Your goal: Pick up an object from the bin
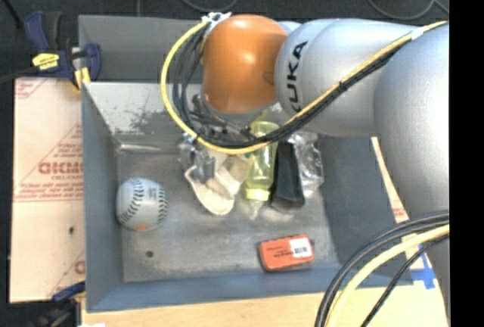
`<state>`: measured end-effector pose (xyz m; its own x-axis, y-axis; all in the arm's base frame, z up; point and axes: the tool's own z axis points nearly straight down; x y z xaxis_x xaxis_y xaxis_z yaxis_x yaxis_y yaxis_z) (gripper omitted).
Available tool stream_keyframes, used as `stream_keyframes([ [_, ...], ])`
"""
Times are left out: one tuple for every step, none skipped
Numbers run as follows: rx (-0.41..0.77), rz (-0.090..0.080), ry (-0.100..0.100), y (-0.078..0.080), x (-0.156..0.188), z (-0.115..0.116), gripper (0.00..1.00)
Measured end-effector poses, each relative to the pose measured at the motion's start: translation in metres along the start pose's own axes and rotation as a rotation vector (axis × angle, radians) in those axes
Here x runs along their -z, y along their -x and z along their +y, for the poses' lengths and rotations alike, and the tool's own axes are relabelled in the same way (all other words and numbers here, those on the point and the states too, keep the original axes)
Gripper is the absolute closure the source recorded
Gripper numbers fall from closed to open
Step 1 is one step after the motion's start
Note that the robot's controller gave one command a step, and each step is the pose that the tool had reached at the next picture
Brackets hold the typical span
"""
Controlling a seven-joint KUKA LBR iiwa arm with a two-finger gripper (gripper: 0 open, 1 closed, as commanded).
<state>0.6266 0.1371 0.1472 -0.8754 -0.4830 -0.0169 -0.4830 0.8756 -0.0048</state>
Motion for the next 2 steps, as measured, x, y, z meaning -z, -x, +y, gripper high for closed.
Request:
stream_keyframes([
  [-0.002,-0.003,0.000,0.0005,0.0045,-0.0002,1.00],
  [-0.002,-0.002,0.000,0.0003,0.0077,-0.0002,1.00],
])
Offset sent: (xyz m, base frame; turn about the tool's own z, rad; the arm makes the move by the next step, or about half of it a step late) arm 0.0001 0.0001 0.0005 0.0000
